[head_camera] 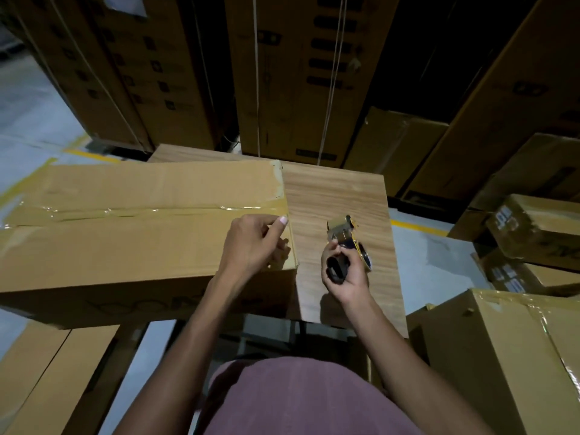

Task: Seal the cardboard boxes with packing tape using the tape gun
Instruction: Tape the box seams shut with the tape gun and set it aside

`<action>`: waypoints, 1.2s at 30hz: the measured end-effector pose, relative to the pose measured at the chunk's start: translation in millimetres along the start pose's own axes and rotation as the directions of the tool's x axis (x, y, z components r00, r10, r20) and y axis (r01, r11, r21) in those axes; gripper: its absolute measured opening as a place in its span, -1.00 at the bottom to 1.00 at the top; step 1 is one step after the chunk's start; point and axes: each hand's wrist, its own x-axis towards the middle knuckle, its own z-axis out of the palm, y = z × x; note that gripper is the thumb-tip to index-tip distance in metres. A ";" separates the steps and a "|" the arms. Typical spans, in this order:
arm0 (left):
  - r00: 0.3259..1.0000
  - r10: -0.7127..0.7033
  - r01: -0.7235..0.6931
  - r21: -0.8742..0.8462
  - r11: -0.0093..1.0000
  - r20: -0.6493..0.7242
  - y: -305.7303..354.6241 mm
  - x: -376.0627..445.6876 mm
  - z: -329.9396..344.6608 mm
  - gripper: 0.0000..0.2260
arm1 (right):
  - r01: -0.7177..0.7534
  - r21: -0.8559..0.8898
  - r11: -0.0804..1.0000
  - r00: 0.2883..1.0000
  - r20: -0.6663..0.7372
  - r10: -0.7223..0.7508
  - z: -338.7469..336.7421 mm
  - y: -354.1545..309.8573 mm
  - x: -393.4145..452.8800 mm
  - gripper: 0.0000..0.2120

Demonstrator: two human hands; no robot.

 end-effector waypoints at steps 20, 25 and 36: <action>0.789 -0.184 0.387 -0.241 0.890 0.586 -2.1 168.8 -90.1 -0.38 | 0.467 -0.814 0.346 0.851 0.307 -0.426 94.2 95.1 6.5 -0.91; 0.715 -0.179 0.481 -0.289 0.828 0.676 -18.0 179.6 -107.1 -0.66 | 0.493 -0.817 0.299 0.807 0.300 -0.509 95.4 120.4 11.3 -0.95; 0.650 -0.282 0.515 -0.136 0.846 0.705 -37.9 231.0 -96.1 -0.80 | 0.402 -0.905 0.140 0.746 0.235 -0.623 104.4 137.8 13.9 -0.88</action>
